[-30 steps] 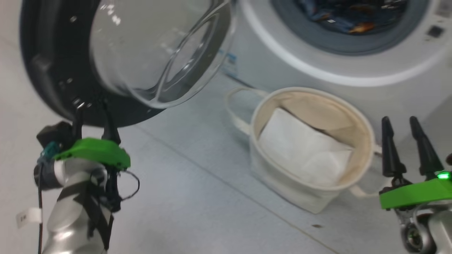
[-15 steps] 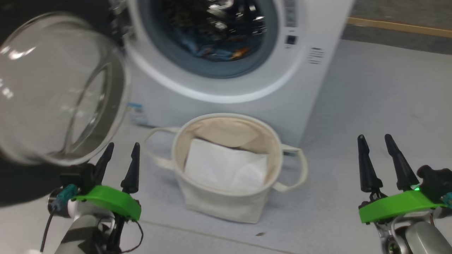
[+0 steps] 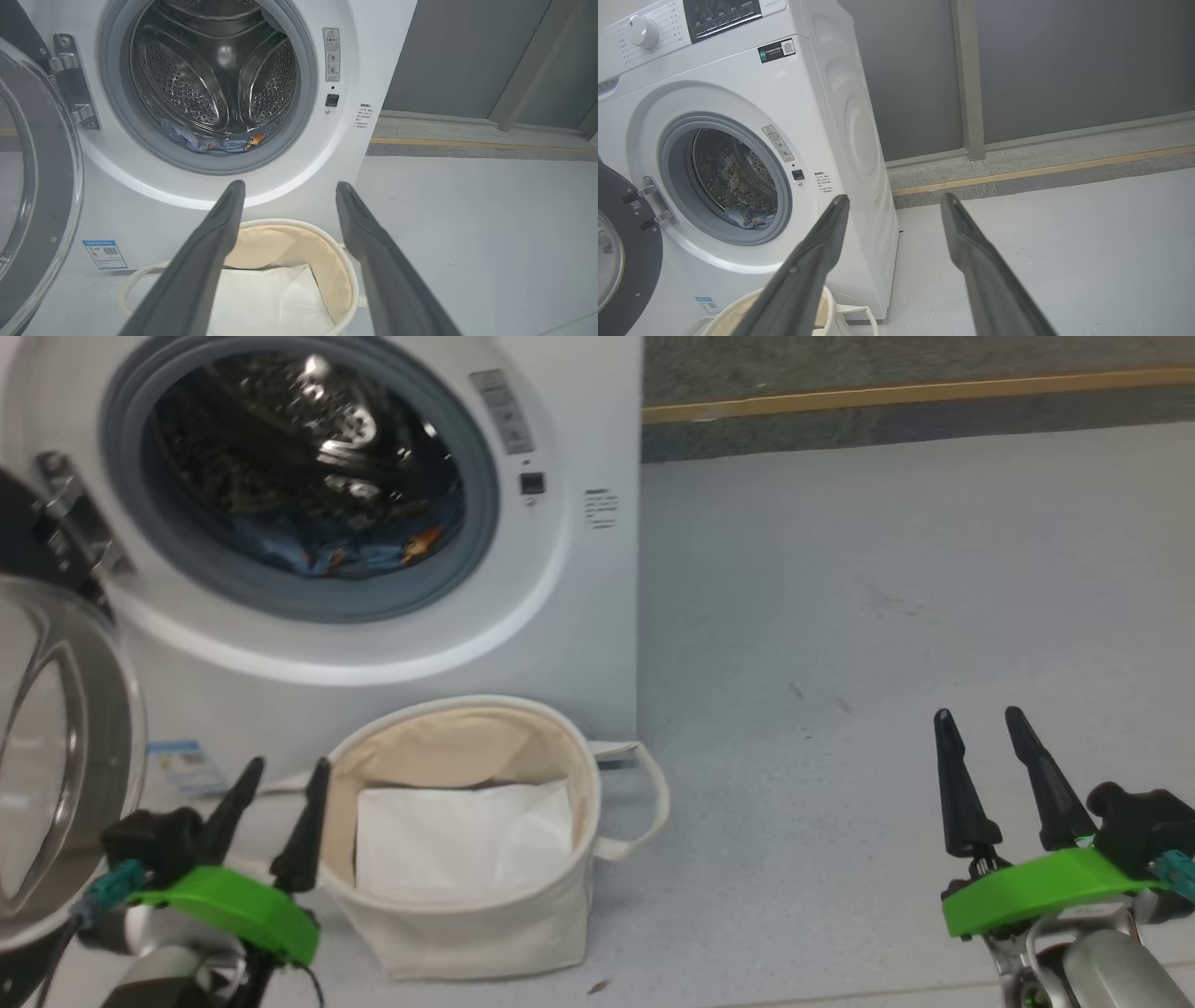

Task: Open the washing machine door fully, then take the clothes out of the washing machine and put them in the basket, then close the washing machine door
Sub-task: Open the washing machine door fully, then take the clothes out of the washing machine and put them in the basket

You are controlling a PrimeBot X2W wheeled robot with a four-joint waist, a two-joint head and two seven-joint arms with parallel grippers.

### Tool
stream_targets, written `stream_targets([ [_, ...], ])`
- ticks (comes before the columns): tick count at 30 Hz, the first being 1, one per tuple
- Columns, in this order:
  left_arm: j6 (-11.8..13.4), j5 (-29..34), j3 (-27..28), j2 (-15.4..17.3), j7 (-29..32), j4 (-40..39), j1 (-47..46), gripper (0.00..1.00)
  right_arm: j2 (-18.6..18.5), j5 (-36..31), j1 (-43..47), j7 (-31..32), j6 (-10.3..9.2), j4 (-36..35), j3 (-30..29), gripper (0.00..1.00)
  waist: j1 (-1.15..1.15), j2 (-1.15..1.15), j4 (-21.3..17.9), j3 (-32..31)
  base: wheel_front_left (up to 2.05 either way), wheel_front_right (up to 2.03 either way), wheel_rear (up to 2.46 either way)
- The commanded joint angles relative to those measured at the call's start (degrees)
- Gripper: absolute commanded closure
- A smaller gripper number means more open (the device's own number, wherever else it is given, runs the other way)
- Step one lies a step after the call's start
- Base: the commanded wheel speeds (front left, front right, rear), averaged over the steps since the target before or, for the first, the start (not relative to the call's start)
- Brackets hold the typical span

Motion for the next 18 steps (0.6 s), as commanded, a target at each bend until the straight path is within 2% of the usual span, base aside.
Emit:
stream_targets([
  [1, -0.29, -0.21, 2.62, 3.12, -0.38, -0.79, -2.44, 0.00, -0.82, -0.45, -1.12, -0.69, 0.31, -1.60, 0.76, 0.00, 0.00, 0.00, -2.43, -1.53, 0.00, 0.00, 0.00],
  [5, -0.09, -1.33, 3.74, 4.03, -0.55, 1.19, -2.77, 0.00, -1.10, -0.43, -0.59, -0.69, 0.31, -1.84, -0.47, 0.00, 0.00, 0.00, -3.64, -1.91, 0.00, 0.00, 0.00],
  [9, 1.70, -0.86, 4.90, 4.28, -1.05, 1.50, -3.82, 0.00, -1.38, -0.61, -0.31, -0.69, 0.31, -2.15, -0.83, 0.00, 0.00, 0.00, -3.96, -1.80, 0.00, 0.00, 0.00],
  [14, 3.73, -0.09, 6.54, 4.13, -1.58, 0.74, -5.04, 0.00, -1.24, -0.66, 0.21, -0.69, 0.31, -2.36, -1.81, 0.00, 0.00, 0.00, -3.22, -1.56, 0.00, 0.00, 0.00],
  [18, 3.84, 0.29, 6.27, 3.85, -1.62, 1.45, -6.06, 0.00, -0.92, -0.82, 0.62, -0.70, 0.31, -2.70, -2.68, 0.00, 0.00, 0.00, -2.29, -1.23, 0.00, 0.00, 0.00],
])
